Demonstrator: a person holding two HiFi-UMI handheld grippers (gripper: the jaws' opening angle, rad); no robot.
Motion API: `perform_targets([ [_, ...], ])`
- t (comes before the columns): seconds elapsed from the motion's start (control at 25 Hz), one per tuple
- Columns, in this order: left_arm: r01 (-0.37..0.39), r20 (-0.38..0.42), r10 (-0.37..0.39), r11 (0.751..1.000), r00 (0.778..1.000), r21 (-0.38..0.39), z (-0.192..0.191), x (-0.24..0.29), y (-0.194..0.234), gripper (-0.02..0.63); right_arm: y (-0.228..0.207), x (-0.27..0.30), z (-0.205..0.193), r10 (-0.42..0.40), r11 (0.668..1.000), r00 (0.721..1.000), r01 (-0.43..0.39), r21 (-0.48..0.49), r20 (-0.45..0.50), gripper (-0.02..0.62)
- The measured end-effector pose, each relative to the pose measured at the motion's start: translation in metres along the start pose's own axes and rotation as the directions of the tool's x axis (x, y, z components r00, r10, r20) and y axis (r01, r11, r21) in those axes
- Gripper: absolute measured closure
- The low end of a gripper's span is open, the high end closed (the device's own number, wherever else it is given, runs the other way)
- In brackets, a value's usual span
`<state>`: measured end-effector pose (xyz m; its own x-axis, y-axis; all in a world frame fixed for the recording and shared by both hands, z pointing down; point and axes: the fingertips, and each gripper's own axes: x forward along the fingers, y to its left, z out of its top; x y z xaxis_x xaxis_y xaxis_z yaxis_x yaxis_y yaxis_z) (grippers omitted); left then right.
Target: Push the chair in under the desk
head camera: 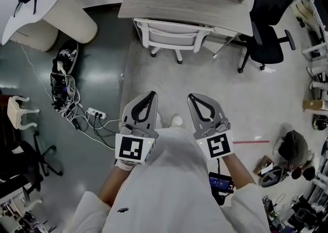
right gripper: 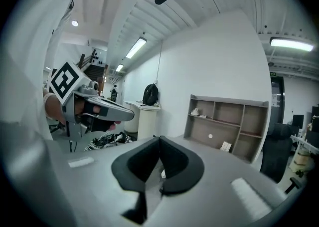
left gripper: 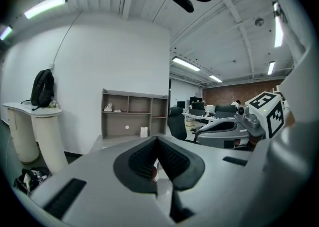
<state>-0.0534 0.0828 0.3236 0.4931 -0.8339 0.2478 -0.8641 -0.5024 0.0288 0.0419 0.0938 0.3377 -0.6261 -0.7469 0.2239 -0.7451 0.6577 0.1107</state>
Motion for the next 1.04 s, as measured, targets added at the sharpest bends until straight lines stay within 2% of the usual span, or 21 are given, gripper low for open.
perform_targets([
  [0.12,0.003,-0.031,-0.004,1.000,1.000,-0.018,0.000,0.002,-0.008,0.600,-0.005,0.000,-0.005,-0.012,1.000,1.000,0.012,0.027,-0.018,0.584],
  [0.28,0.000,-0.026,-0.001,1.000,1.000,-0.025,0.002,0.001,-0.003,0.598,-0.011,0.008,0.001,-0.044,0.995,0.998,0.039,0.090,0.049,0.584],
  [0.36,0.003,-0.012,-0.003,1.000,1.000,-0.009,0.001,-0.001,0.000,0.600,-0.008,0.011,0.006,-0.050,0.997,0.997,0.047,0.055,0.057,0.584],
  [0.48,0.011,-0.016,-0.011,1.000,1.000,-0.012,-0.002,0.001,-0.002,0.600,-0.001,0.015,0.015,0.005,1.000,0.997,-0.005,0.002,0.071,0.584],
  [0.64,0.028,-0.033,-0.028,1.000,0.999,-0.012,-0.004,-0.002,-0.010,0.600,0.015,0.013,0.000,0.052,0.996,0.999,-0.051,-0.072,0.014,0.584],
  [0.72,0.026,-0.034,-0.026,1.000,0.999,-0.012,-0.003,-0.003,-0.011,0.600,0.018,0.013,0.000,0.042,0.999,0.999,-0.041,-0.035,0.027,0.584],
  [0.8,0.021,-0.033,-0.021,1.000,0.999,-0.019,-0.004,-0.004,-0.009,0.600,0.013,0.012,0.001,-0.003,0.997,0.999,-0.001,0.075,0.051,0.584],
  [0.88,0.018,-0.032,-0.018,1.000,0.999,-0.022,-0.005,-0.004,-0.009,0.598,0.002,0.009,-0.003,-0.052,0.982,0.997,0.041,0.184,0.056,0.584],
  [1.04,0.021,-0.038,-0.022,0.999,0.999,-0.024,-0.009,-0.007,-0.013,0.599,-0.016,-0.003,-0.011,-0.133,0.974,0.991,0.124,0.188,0.033,0.584],
])
